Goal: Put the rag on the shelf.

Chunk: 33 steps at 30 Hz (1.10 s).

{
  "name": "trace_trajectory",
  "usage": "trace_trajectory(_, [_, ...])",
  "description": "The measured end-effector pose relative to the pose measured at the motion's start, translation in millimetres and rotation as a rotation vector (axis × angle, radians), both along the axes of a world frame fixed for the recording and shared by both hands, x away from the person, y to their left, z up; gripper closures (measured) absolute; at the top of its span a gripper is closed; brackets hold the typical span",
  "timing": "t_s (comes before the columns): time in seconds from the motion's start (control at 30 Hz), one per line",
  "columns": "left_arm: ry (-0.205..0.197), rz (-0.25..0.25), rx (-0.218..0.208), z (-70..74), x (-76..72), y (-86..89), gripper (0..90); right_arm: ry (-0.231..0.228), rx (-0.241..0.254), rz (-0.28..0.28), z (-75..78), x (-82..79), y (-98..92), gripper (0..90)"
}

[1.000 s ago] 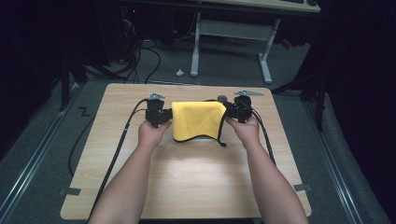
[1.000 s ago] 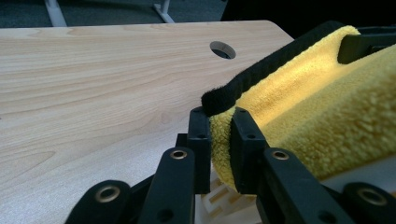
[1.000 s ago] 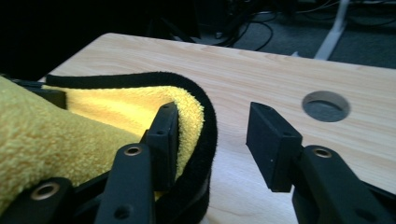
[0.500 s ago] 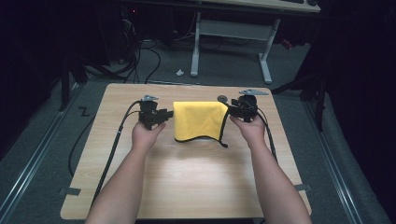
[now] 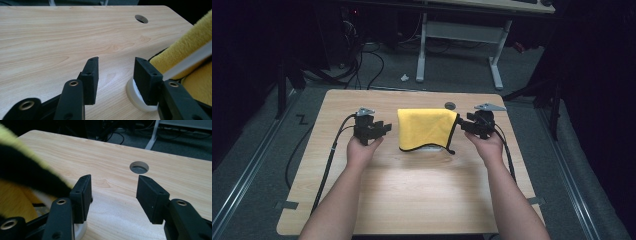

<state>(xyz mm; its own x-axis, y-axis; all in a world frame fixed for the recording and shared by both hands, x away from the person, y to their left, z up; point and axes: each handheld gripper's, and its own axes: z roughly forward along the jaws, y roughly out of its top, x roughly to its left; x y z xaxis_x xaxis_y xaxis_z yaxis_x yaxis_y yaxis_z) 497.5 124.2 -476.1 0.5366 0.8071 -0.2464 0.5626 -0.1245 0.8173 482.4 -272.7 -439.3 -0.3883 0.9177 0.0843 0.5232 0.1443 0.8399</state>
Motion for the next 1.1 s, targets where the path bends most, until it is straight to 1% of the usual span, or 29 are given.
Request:
trace_trajectory(0.03, [-0.008,0.000,0.003,-0.3,-3.7,1.3,54.3,0.005,-0.010,0.006,-0.1,-3.1,0.3,45.8])
trace_trajectory(0.07, [-0.017,-0.002,0.015,-0.4,-7.6,2.9,54.1,-0.005,-0.030,0.014,-0.3,-7.0,0.8,45.8])
trace_trajectory(0.13, [-0.038,-0.002,0.029,-2.1,-16.8,6.2,53.3,-0.049,-0.049,0.015,-2.0,-18.0,1.8,46.4])
trace_trajectory(0.2, [-0.053,-0.007,0.019,-4.4,-27.2,10.2,51.7,-0.066,-0.087,0.019,-4.3,-27.3,3.3,46.0])
trace_trajectory(0.23, [-0.055,-0.012,0.018,-5.3,-32.8,12.2,51.2,-0.075,-0.093,0.026,-5.8,-32.1,3.6,45.3])
trace_trajectory(0.27, [-0.061,-0.020,0.011,-6.4,-38.9,14.5,50.5,-0.061,-0.099,0.031,-6.2,-36.4,4.5,43.9])
trace_trajectory(0.3, [-0.064,-0.030,0.012,-7.8,-45.4,16.6,49.9,-0.063,-0.101,0.044,-7.6,-40.8,5.2,43.8])
trace_trajectory(0.37, [-0.076,-0.049,0.010,-12.2,-59.9,20.4,48.9,-0.107,-0.102,0.050,-12.3,-54.5,6.6,45.5])
trace_trajectory(0.4, [-0.074,-0.060,0.018,-14.7,-67.1,22.3,48.5,-0.115,-0.117,0.047,-14.4,-60.9,8.0,45.2])
trace_trajectory(0.43, [-0.074,-0.067,0.029,-17.1,-74.5,24.4,48.3,-0.112,-0.128,0.056,-16.3,-66.1,9.2,44.3])
trace_trajectory(0.5, [-0.076,-0.072,0.033,-22.9,-89.7,29.5,47.5,-0.122,-0.123,0.066,-22.0,-79.6,11.4,44.2])
trace_trajectory(0.53, [-0.061,-0.075,0.036,-25.8,-97.3,31.8,47.6,-0.130,-0.124,0.062,-24.9,-86.8,12.9,44.0])
trace_trajectory(0.6, [-0.050,-0.084,0.049,-32.3,-114.9,36.1,47.4,-0.142,-0.122,0.072,-31.2,-102.3,16.6,43.1])
trace_trajectory(0.67, [-0.034,-0.093,0.051,-38.0,-133.4,41.1,46.9,-0.155,-0.127,0.075,-38.7,-119.3,21.0,41.5])
trace_trajectory(0.7, [-0.029,-0.100,0.057,-40.3,-142.9,43.7,46.5,-0.152,-0.132,0.082,-42.7,-127.9,22.8,41.1])
trace_trajectory(0.77, [-0.034,-0.108,0.080,-43.8,-162.5,48.4,45.8,-0.132,-0.138,0.094,-50.9,-143.4,26.3,39.8])
trace_trajectory(0.8, [-0.042,-0.109,0.082,-45.3,-172.5,50.9,45.4,-0.117,-0.137,0.104,-54.2,-150.7,27.6,38.7])
trace_trajectory(0.83, [-0.054,-0.111,0.075,-46.7,-182.5,53.3,45.3,-0.106,-0.132,0.102,-57.2,-158.2,28.5,38.7])
trace_trajectory(0.87, [-0.055,-0.112,0.070,-47.2,-190.6,54.7,45.3,-0.097,-0.121,0.103,-60.7,-165.9,29.3,38.7])
trace_trajectory(0.9, [-0.040,-0.111,0.067,-45.9,-196.3,54.2,45.3,-0.084,-0.115,0.108,-64.1,-173.3,30.4,38.5])
trace_trajectory(0.93, [-0.030,-0.121,0.058,-44.0,-201.2,52.9,45.2,-0.072,-0.118,0.109,-66.9,-180.1,31.5,38.2])
trace_trajectory(1.0, [-0.057,-0.138,0.063,-41.6,-211.6,49.5,44.5,-0.056,-0.124,0.115,-71.3,-190.7,33.5,37.6])
trace_trajectory(1.03, [-0.063,-0.153,0.072,-41.2,-214.1,47.1,44.5,-0.046,-0.130,0.118,-73.8,-194.7,34.5,37.2])
trace_trajectory(1.1, [-0.058,-0.179,0.086,-42.8,-213.3,42.3,44.1,-0.035,-0.153,0.131,-78.1,-199.1,37.2,36.1])
